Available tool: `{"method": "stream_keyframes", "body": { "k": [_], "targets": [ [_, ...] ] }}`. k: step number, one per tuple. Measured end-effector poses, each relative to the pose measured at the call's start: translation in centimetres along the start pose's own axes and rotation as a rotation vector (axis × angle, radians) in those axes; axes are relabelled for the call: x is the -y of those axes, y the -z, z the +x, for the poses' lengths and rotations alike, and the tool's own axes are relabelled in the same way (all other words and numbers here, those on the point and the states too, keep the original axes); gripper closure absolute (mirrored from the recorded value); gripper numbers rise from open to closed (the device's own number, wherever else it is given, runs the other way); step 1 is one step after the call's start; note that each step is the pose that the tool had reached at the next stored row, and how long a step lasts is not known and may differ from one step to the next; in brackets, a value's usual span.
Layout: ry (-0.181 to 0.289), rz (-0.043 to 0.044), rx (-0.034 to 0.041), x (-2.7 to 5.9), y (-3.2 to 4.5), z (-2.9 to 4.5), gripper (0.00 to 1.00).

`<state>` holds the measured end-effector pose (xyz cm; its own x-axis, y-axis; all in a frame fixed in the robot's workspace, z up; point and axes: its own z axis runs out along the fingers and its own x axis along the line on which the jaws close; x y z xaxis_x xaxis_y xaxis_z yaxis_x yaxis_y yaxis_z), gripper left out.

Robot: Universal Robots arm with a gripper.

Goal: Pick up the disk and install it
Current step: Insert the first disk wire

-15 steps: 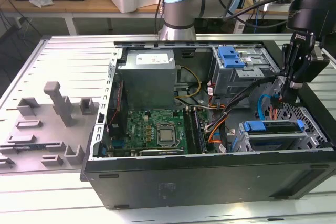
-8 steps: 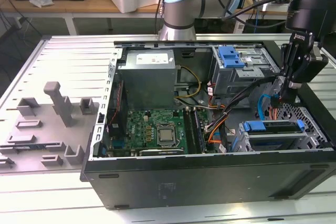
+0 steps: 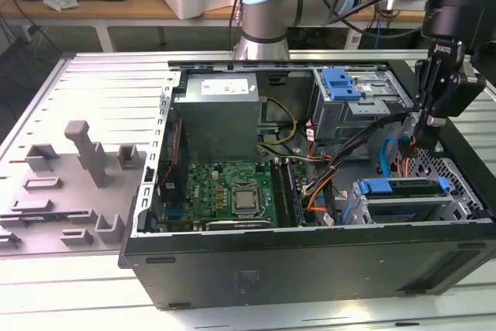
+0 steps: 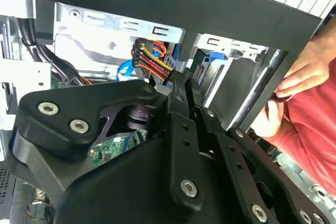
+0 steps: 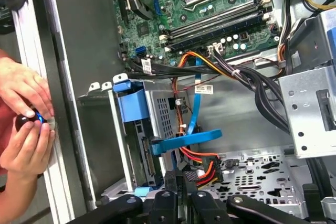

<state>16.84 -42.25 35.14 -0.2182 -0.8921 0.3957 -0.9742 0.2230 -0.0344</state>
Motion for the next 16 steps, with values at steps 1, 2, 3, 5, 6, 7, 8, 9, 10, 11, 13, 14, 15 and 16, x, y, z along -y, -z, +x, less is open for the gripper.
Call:
{"method": "stream_keyframes", "body": {
  "k": [1,2,3,5,6,7,8,9,10,11,13,14,15,16],
  "targets": [
    [0.000,0.0001,-0.0002,0.00,0.01,0.00,0.83],
    [0.000,0.0000,-0.0004,-0.02,0.01,0.02,0.83],
    [0.000,0.0009,-0.0006,-0.12,0.03,0.05,0.83],
    [0.007,0.0062,0.0005,-0.29,0.01,0.08,0.83],
    [0.016,0.0107,0.0010,-0.35,0.01,0.10,0.83],
    [0.028,0.0161,0.0016,-0.42,0.00,0.11,0.83],
    [0.034,0.0188,0.0018,-0.46,0.00,0.12,0.83],
    [0.044,0.0231,0.0022,-0.58,-0.01,0.15,0.83],
    [0.050,0.0262,0.0025,-0.76,-0.02,0.19,0.83],
    [0.054,0.0281,0.0028,-0.90,-0.03,0.23,0.83],
    [0.066,0.0338,0.0033,-1.16,-0.05,0.30,0.83],
    [0.071,0.0359,0.0036,-1.22,-0.06,0.31,0.83],
    [0.084,0.0419,0.0040,-1.35,-0.07,0.36,0.83],
    [0.096,0.0471,0.0046,-1.46,-0.08,0.39,0.83]
  ]
}}
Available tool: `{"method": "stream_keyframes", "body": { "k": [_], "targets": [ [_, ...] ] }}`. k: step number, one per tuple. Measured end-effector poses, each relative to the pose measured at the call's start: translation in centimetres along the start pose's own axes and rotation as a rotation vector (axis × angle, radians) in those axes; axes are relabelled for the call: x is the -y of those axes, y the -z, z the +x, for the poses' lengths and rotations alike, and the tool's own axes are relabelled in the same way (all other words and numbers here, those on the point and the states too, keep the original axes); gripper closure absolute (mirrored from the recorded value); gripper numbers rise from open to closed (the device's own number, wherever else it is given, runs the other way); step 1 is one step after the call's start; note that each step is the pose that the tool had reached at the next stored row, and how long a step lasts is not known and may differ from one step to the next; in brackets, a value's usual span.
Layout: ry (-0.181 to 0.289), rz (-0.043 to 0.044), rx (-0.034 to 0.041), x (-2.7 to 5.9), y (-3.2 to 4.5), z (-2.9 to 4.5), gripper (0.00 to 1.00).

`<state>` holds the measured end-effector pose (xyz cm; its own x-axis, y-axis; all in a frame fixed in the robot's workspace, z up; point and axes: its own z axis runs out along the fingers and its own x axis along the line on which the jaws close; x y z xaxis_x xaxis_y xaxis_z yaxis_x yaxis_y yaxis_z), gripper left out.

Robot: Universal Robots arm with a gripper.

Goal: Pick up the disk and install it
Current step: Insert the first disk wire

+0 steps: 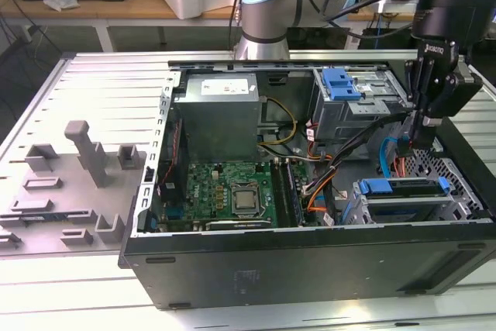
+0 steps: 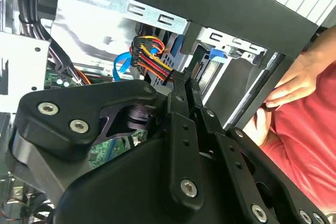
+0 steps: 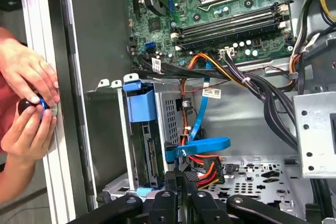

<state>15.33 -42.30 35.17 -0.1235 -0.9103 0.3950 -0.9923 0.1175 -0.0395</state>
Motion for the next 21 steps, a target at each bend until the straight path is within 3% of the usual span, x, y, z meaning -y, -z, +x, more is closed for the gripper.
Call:
{"method": "stream_keyframes", "body": {
  "k": [3,6,9,10,11,12,14,15,19,21],
  "targets": [
    [0.021,0.0093,0.0008,-0.26,0.00,0.05,0.83],
    [0.056,0.0245,0.0024,-0.63,0.01,0.20,0.83],
    [0.067,0.0315,0.0063,-0.71,0.24,0.42,0.83],
    [0.068,0.0339,0.0120,-0.72,0.32,0.59,0.83],
    [0.067,0.0363,0.0229,-0.72,0.29,0.74,0.83],
    [0.065,0.0389,0.0393,-0.74,0.25,0.85,0.83],
    [0.063,0.0425,0.0646,-0.76,0.19,1.04,0.83],
    [0.062,0.0434,0.0710,-0.82,0.17,1.24,0.83],
    [0.060,0.0473,0.0732,-1.41,0.21,1.94,0.83],
    [0.059,0.0497,0.0823,-1.44,-0.03,2.60,0.83]
  ]
}}
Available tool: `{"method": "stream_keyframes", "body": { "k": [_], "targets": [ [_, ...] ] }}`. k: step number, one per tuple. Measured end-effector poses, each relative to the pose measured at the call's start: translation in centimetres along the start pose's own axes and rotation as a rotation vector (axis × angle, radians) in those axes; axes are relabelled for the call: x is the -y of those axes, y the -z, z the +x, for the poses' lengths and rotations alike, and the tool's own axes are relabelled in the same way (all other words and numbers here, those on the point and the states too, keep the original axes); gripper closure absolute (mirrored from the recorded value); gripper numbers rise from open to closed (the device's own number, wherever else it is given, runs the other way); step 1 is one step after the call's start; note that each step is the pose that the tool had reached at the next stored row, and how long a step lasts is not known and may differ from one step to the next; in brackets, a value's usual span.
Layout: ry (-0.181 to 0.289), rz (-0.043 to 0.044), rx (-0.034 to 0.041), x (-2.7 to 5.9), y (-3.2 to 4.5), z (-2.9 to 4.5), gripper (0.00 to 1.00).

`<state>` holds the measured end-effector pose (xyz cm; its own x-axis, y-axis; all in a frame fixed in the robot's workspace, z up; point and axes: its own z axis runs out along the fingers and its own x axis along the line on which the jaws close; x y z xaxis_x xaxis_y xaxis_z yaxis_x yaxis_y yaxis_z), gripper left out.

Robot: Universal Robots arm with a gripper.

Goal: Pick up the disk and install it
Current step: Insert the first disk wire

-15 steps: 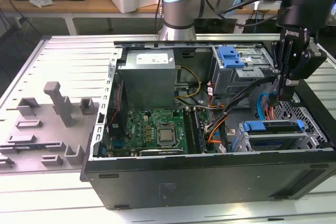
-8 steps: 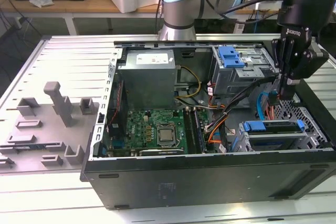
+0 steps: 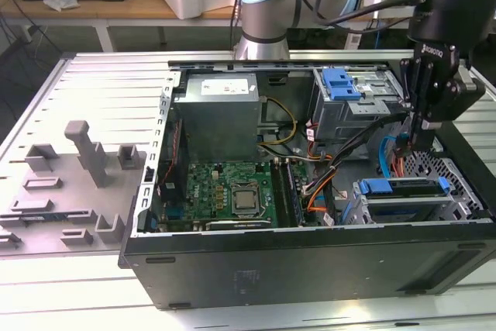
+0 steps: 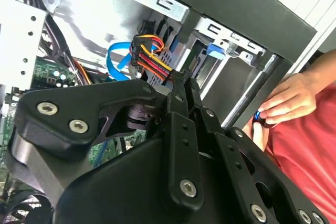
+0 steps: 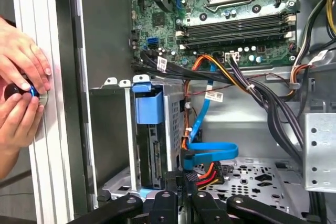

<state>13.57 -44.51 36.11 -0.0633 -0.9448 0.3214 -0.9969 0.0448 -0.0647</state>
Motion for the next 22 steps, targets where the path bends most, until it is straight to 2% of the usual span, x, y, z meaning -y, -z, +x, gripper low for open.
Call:
{"method": "stream_keyframes", "body": {
  "k": [2,6,8,13,16,19,20,22],
  "targets": [
    [-0.001,0.0018,0.0067,-0.02,-0.08,0.33,0.83],
    [-0.006,0.0109,0.0292,-0.25,-0.19,1.16,0.83],
    [-0.007,0.0130,0.0351,-0.30,-0.22,1.33,0.83],
    [-0.011,0.0192,0.0599,-0.42,-0.38,1.95,0.83],
    [-0.012,0.0211,0.0724,-0.44,-0.45,2.19,0.83],
    [-0.014,0.0225,0.0911,-0.46,-0.57,2.55,0.83],
    [-0.015,0.0231,0.1009,-0.46,-0.62,2.73,0.83],
    [-0.016,0.0232,0.1094,-0.47,-0.67,2.87,0.83]
  ]
}}
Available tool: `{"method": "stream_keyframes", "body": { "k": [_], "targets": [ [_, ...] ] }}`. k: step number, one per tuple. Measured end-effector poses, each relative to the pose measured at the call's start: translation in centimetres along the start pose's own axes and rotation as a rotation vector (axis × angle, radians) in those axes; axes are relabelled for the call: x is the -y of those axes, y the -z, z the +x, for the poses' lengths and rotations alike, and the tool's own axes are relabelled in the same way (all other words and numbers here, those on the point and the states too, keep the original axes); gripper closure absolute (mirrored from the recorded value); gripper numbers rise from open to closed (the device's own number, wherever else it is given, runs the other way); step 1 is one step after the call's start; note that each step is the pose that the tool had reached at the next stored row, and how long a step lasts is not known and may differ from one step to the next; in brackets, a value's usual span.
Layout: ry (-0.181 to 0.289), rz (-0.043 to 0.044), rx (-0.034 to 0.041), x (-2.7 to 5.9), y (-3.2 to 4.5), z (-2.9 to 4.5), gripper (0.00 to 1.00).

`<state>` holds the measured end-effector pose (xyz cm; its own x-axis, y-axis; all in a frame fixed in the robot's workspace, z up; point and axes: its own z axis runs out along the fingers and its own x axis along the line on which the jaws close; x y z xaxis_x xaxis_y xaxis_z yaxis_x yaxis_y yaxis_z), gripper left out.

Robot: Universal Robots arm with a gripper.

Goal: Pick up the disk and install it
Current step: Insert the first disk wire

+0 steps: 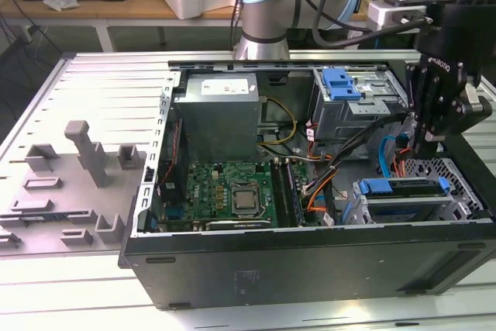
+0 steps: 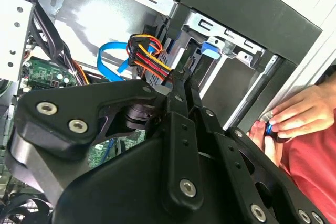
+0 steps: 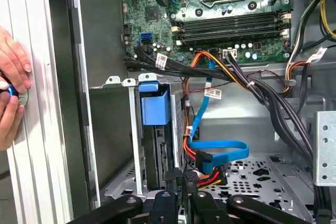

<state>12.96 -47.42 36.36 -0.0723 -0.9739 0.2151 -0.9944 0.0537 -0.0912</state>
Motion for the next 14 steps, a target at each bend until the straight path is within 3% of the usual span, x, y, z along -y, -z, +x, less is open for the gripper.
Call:
{"method": "stream_keyframes", "body": {
  "k": [3,14],
  "targets": [
    [-0.001,-0.0003,0.0146,0.01,-0.05,0.21,0.83],
    [-0.001,-0.0004,0.0155,0.02,-0.12,0.52,0.83]
  ]
}}
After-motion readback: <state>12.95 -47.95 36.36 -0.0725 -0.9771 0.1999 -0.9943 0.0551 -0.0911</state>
